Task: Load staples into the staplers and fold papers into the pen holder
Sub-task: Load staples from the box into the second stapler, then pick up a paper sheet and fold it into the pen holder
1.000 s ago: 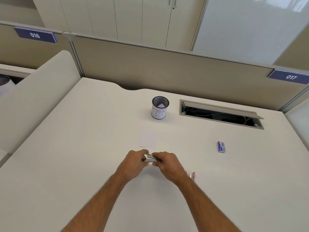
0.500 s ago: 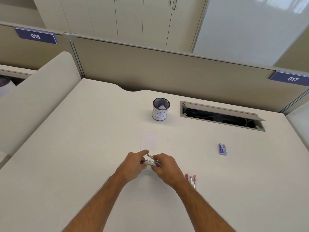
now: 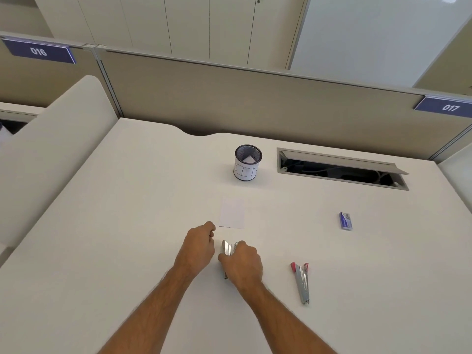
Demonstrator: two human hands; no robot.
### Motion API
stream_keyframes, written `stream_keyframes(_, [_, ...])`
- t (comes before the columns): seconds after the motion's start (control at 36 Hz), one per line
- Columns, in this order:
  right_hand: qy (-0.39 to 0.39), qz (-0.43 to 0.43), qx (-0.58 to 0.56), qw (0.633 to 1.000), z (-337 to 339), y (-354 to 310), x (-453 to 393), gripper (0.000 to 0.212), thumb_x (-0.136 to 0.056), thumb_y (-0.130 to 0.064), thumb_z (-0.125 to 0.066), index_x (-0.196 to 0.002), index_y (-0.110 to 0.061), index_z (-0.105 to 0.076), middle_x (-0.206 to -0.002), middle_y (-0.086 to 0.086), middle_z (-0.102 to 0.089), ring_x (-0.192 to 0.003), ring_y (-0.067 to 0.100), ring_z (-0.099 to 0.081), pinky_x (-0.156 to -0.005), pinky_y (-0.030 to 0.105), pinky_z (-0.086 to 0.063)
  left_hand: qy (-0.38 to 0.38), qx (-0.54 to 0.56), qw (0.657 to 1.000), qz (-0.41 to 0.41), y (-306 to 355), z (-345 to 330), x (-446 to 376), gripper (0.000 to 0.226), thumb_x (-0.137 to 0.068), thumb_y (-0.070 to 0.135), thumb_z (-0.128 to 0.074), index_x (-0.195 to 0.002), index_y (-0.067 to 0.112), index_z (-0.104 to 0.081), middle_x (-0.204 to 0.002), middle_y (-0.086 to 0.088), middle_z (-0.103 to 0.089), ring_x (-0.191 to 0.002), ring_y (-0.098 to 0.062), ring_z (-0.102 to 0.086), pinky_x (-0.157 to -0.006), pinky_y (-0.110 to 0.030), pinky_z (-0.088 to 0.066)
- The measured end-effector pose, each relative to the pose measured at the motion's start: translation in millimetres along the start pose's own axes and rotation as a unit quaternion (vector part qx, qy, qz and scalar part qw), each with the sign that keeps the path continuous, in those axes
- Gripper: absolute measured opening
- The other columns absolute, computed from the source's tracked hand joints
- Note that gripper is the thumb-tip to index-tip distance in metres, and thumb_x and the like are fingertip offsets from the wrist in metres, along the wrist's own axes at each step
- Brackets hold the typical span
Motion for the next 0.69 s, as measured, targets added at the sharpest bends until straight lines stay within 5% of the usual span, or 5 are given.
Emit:
stream_keyframes(0.25, [-0.01, -0.022, 0.03, 0.999, -6.4, -5.0, -0.7, 0.032, -0.085, -0.04, -0.061, -0.104, -0.014, -0.056, -0.102, 0.003, -0.067, -0.091, 0.025, -0.066, -0.069, 0.03, -0.048, 0.009, -0.003, 1.0, -0.017, -7.6, -1.4, -11.1, 0.029, -0.094, 0.002, -0.05, -0.118, 0.013, -0.064, -0.107, 0.0, -0.072, -0.092, -0.022, -0.066, -0.082, -0.032, -0.055])
stream_keyframes(0.36, [0.001, -0.024, 0.024, 0.999, -2.2, -4.6, -2.6, 0.034, -0.084, -0.048, -0.062, -0.091, -0.015, -0.055, -0.085, -0.002, -0.062, -0.079, 0.022, -0.063, -0.06, 0.029, -0.045, 0.01, -0.022, 0.999, -0.034, -4.0, -4.4, -23.5, 0.031, -0.096, 0.007, -0.049, -0.123, 0.016, -0.063, -0.111, 0.001, -0.07, -0.096, -0.023, -0.065, -0.082, -0.035, -0.054])
stream_keyframes(0.44, [0.048, 0.004, 0.055, 0.997, 6.9, -4.0, -8.7, 0.042, -0.093, -0.057, -0.054, -0.093, -0.015, -0.055, -0.093, 0.0, -0.064, -0.085, 0.024, -0.064, -0.069, 0.032, -0.048, 0.023, -0.031, 0.998, -0.056, 1.2, -4.8, -31.7, 0.035, -0.098, 0.007, -0.048, -0.129, 0.015, -0.062, -0.125, -0.002, -0.067, -0.116, -0.022, -0.061, -0.094, -0.035, -0.051])
stream_keyframes(0.61, [0.086, 0.07, 0.052, 0.992, 18.2, -7.2, -34.3, 0.028, -0.104, -0.031, -0.047, -0.111, -0.009, -0.062, -0.113, 0.007, -0.059, -0.106, 0.026, -0.058, -0.083, 0.039, -0.051, 0.014, -0.051, 0.993, -0.103, 0.2, -6.1, -53.8, 0.036, -0.098, 0.002, -0.047, -0.13, 0.01, -0.06, -0.133, -0.001, -0.062, -0.125, -0.022, -0.05, -0.094, -0.031, -0.047])
stream_keyframes(0.69, [0.087, 0.053, 0.048, 0.994, 25.6, -4.1, -49.6, 0.027, -0.103, -0.029, -0.05, -0.113, -0.007, -0.062, -0.116, 0.009, -0.059, -0.113, 0.028, -0.054, -0.086, 0.039, -0.05, 0.002, -0.047, 0.992, -0.116, 3.2, -6.3, -65.8, 0.035, -0.097, 0.004, -0.051, -0.13, 0.007, -0.059, -0.132, -0.003, -0.062, -0.127, -0.028, -0.049, -0.097, -0.041, -0.049])
Point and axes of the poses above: each hand's wrist, its own x-axis away from the middle knuckle, its own z-axis out of the back of the hand, y = z × x, the point moved 1 cm from there along -x, towards the middle knuckle
